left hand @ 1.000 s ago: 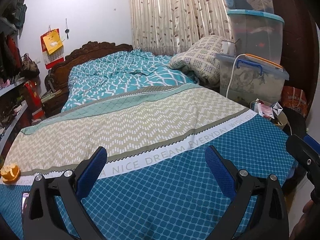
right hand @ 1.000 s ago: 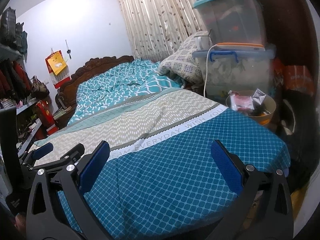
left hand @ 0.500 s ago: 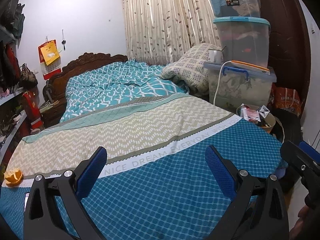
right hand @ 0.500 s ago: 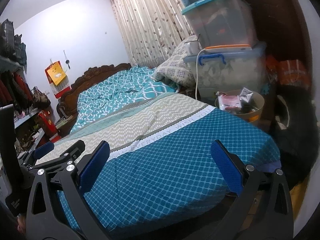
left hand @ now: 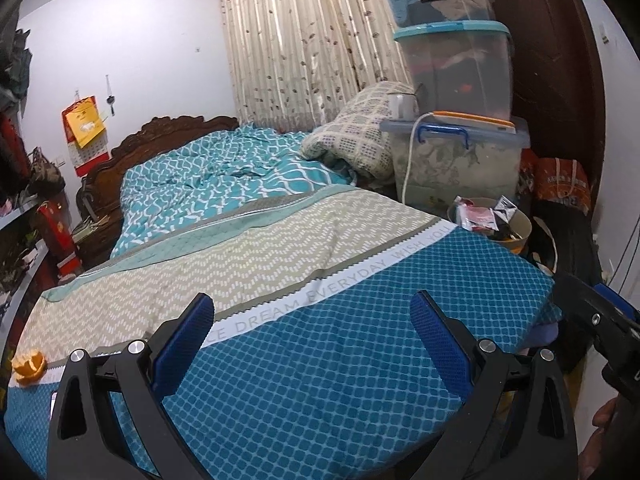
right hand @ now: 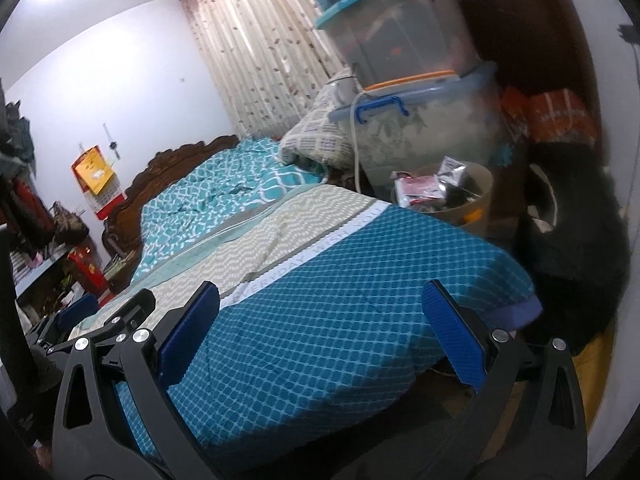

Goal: Collect trash

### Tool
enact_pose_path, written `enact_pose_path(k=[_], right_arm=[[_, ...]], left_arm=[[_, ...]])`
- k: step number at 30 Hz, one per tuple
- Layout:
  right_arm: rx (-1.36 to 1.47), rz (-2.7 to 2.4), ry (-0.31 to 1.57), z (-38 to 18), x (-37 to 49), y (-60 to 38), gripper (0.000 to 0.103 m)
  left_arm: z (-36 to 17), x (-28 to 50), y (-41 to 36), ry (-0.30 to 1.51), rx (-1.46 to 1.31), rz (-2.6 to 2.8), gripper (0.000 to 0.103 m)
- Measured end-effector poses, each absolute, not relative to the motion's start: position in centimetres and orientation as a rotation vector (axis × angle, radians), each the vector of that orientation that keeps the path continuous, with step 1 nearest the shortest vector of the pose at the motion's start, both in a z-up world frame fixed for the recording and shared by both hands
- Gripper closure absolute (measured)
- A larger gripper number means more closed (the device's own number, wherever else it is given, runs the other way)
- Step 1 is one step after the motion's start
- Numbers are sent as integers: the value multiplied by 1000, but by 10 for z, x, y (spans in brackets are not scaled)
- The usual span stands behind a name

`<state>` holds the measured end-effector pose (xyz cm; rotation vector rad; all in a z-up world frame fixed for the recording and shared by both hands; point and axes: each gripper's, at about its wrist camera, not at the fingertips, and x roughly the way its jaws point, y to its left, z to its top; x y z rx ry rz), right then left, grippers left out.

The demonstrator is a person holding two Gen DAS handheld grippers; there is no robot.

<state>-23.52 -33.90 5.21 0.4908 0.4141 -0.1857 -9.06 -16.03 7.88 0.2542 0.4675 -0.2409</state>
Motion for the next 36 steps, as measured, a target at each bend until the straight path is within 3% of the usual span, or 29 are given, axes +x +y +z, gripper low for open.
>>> enact_pose_path(k=[36], right_arm=[[514, -201, 442, 46, -238, -345, 3]], left_arm=[[66, -92, -157, 539, 260, -231, 9]])
